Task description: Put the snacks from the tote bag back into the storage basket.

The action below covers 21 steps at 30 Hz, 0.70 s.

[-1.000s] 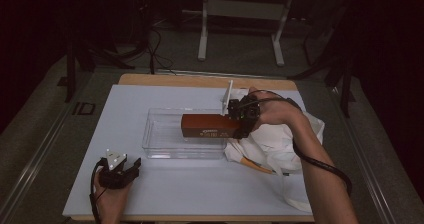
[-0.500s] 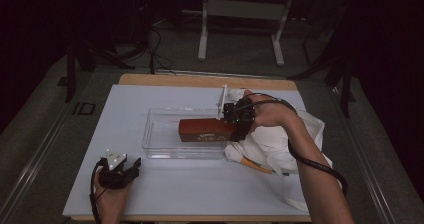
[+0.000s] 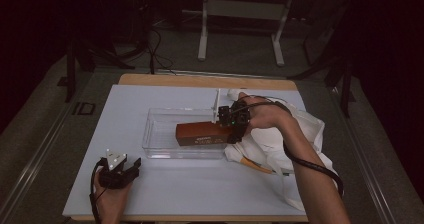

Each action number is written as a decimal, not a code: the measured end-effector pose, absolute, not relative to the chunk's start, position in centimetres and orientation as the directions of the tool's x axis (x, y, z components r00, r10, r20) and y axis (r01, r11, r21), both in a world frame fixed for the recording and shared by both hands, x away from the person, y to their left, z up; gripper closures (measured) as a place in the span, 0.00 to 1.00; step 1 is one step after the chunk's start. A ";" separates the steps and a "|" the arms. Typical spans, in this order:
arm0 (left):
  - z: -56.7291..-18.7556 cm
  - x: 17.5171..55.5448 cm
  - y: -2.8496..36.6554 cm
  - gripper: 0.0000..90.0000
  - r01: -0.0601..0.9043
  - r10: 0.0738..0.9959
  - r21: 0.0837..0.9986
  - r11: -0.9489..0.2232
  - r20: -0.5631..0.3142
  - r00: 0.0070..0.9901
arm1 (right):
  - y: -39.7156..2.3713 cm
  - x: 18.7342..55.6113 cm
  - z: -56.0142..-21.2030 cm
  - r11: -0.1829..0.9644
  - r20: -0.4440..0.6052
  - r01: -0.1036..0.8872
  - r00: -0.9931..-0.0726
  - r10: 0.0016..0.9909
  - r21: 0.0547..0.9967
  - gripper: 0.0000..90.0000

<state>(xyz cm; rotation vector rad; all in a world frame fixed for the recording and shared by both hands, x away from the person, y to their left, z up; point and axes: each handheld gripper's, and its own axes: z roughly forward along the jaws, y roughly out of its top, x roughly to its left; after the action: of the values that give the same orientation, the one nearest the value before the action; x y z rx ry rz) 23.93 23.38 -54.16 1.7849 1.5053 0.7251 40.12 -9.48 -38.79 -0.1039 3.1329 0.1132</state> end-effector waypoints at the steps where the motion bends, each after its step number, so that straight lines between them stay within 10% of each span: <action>1: -54.2 23.9 23.4 0.53 0.604 0.985 0.791 -0.097 -0.013 0.175 | -9.4 40.1 -38.8 0.995 -0.009 -0.067 -0.998 -0.066 0.068 0.48; 21: -54.2 23.9 23.4 0.53 0.604 0.984 0.791 -0.096 -0.014 0.175 | -8.5 40.0 -39.7 0.996 -0.010 -0.071 -0.997 -0.071 0.045 0.48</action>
<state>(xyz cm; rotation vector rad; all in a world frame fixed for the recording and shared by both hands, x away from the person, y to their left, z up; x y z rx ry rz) 23.93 23.38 -54.16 1.7842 1.5049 0.7237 40.04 -8.47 -39.73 -0.1112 3.1301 0.0713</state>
